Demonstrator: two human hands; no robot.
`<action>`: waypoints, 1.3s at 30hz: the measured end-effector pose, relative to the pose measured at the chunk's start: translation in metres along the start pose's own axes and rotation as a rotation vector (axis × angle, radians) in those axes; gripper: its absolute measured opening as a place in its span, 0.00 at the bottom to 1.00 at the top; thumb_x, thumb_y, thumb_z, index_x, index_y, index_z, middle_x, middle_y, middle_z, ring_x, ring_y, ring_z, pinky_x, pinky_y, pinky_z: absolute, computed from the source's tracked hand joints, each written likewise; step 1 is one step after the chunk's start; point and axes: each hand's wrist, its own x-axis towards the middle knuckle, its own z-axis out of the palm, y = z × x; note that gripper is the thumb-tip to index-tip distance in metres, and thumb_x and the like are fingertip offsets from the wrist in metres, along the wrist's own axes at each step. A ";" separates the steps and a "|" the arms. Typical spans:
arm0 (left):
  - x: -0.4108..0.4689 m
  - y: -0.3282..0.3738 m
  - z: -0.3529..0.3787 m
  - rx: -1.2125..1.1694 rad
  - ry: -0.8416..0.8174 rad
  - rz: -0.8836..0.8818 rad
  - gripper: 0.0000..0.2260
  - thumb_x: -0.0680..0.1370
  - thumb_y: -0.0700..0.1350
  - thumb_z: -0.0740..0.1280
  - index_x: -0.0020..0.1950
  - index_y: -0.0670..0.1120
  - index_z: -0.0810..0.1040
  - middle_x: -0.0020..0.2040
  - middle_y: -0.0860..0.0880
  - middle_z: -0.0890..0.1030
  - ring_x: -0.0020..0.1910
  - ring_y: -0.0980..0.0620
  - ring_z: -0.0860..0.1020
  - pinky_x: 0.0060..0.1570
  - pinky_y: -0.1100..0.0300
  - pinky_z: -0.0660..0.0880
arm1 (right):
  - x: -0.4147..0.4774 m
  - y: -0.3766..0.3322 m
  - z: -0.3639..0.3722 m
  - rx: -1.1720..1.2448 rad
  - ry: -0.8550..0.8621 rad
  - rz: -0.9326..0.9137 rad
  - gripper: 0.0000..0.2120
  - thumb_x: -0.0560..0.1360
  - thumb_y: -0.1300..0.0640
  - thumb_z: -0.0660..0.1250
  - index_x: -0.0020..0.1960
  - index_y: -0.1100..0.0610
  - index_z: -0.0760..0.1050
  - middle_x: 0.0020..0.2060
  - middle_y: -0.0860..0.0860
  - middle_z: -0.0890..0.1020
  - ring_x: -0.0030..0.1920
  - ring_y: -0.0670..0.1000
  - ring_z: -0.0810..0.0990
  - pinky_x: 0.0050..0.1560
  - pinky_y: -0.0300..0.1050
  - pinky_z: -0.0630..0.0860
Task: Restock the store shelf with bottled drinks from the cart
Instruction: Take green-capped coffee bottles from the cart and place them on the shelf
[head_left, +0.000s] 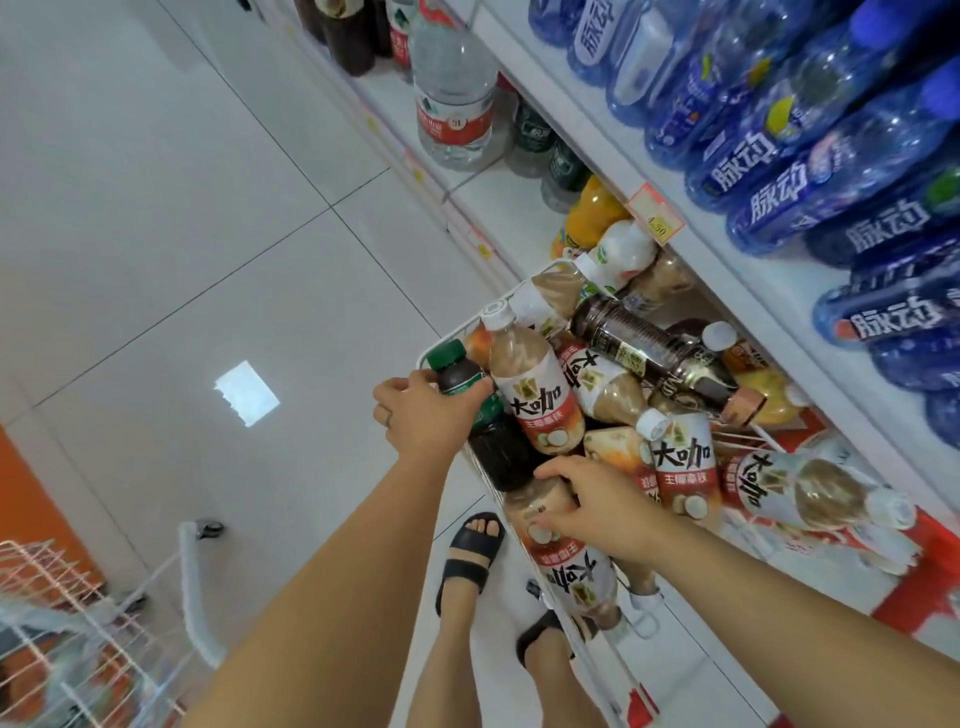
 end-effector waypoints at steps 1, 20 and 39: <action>-0.005 -0.004 0.001 -0.036 0.047 0.044 0.30 0.66 0.61 0.72 0.61 0.47 0.72 0.61 0.46 0.62 0.65 0.45 0.60 0.64 0.49 0.66 | -0.002 0.000 -0.002 0.023 0.005 -0.001 0.25 0.71 0.53 0.70 0.67 0.51 0.69 0.64 0.47 0.74 0.62 0.47 0.72 0.57 0.35 0.68; -0.236 0.138 -0.077 -0.382 -0.228 0.925 0.20 0.65 0.57 0.74 0.54 0.65 0.72 0.49 0.63 0.80 0.49 0.63 0.79 0.49 0.62 0.76 | -0.193 -0.048 -0.136 0.430 0.439 -0.290 0.26 0.66 0.47 0.74 0.58 0.35 0.66 0.51 0.26 0.76 0.53 0.28 0.73 0.52 0.27 0.71; -0.595 0.364 0.024 -0.251 -0.787 1.951 0.29 0.73 0.43 0.71 0.70 0.57 0.63 0.63 0.57 0.69 0.64 0.62 0.69 0.64 0.56 0.71 | -0.524 0.072 -0.293 0.407 1.922 -0.255 0.25 0.67 0.64 0.72 0.62 0.51 0.71 0.56 0.49 0.74 0.58 0.52 0.76 0.58 0.49 0.75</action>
